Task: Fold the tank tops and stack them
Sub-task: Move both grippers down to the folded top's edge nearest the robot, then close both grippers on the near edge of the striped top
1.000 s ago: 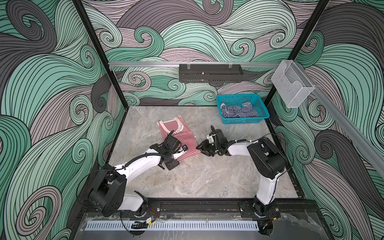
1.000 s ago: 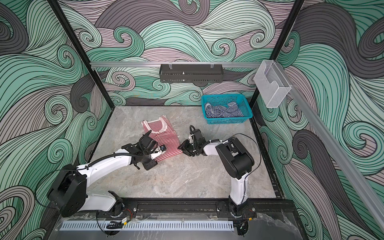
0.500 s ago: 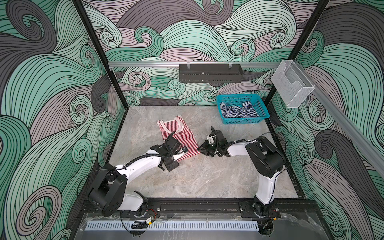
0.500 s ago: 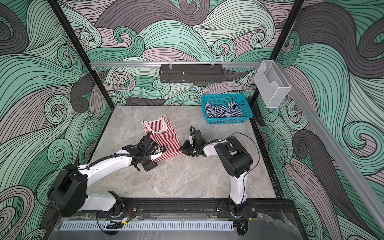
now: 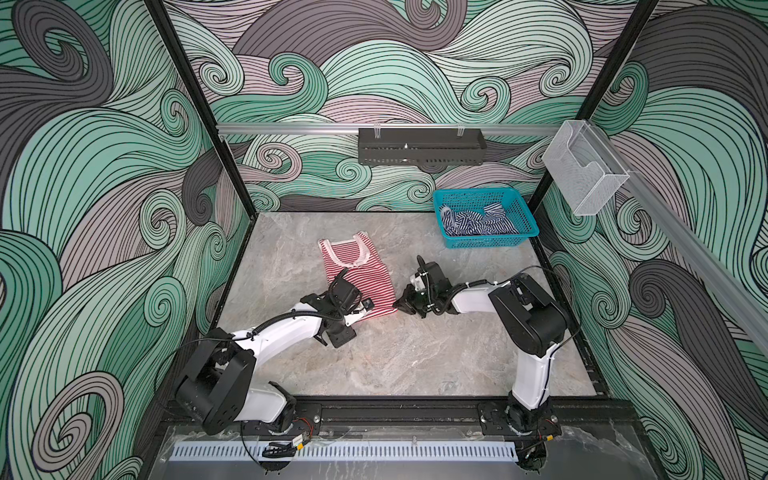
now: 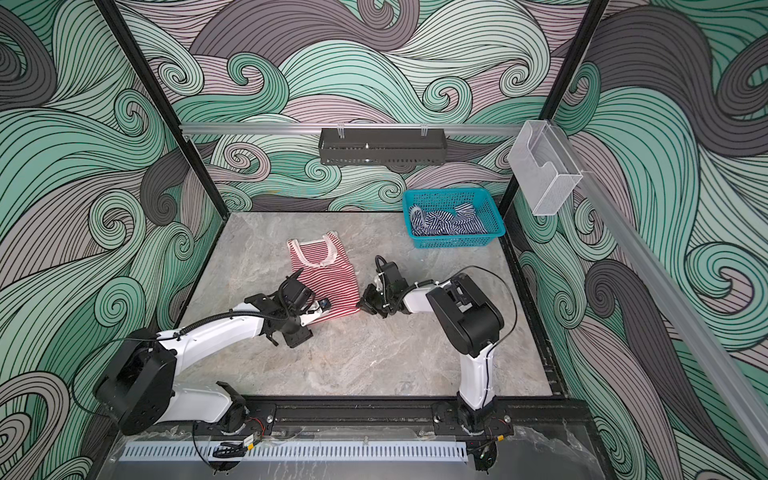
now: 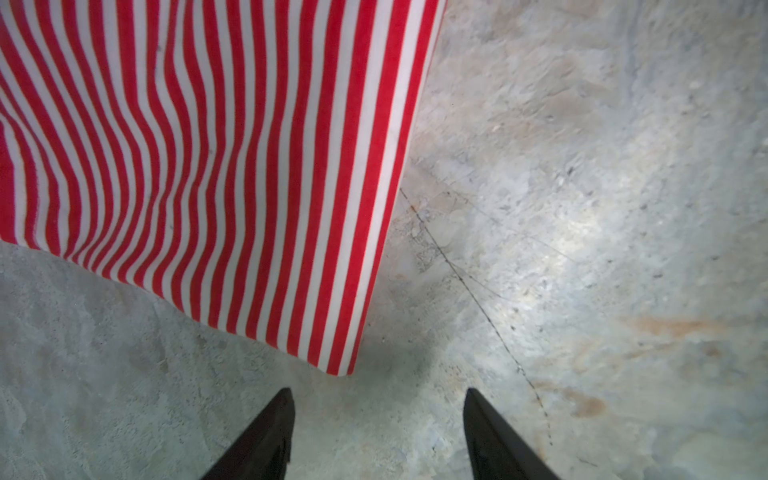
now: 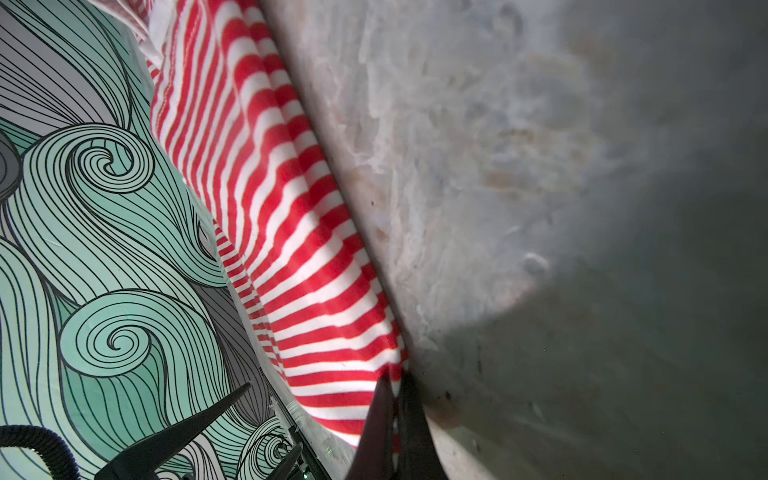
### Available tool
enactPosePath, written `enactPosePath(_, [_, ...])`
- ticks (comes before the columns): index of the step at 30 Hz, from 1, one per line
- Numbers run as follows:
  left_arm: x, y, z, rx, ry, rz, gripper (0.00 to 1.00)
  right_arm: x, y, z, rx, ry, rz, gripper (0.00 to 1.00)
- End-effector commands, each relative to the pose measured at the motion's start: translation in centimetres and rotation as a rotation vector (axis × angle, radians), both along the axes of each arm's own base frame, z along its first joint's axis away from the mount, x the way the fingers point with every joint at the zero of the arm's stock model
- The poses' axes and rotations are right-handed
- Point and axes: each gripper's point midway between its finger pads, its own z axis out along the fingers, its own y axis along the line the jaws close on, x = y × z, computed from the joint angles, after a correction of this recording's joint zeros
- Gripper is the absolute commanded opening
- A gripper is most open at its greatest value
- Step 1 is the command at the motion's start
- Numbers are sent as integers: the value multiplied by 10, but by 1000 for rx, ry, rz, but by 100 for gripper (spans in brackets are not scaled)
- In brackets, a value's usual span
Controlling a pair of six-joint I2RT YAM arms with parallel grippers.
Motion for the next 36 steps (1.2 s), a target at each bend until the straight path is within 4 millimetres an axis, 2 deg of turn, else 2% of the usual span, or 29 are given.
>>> enactPosePath(1, [2,-5,2,-11,-2,3,67,-6,-1,13,-7,-9,9,0])
enactPosePath(5, [2,-5,-1,-3,8,-4,67,-9,-3,19,-6,-17,11,0])
enactPosePath(10, [3,-7,-4,11,7,-23,67,-10,-3,18,-5,-11,14,0])
enactPosePath(13, [9,-3,-15,58,13,-10,66,-9,-2,19,-3,-12,12,0])
enactPosePath(19, [20,0,-20,101,-3,9,61,-8,-3,23,-3,-16,14,0])
enactPosePath(25, [21,1,-22,115,-7,11,57,-8,-5,21,-10,-6,13,0])
enactPosePath(30, [13,5,-30,147,52,-19,44,-6,-7,21,-8,-1,7,0])
enactPosePath(36, [-1,4,-40,153,141,-42,39,-3,-9,26,5,-6,1,0])
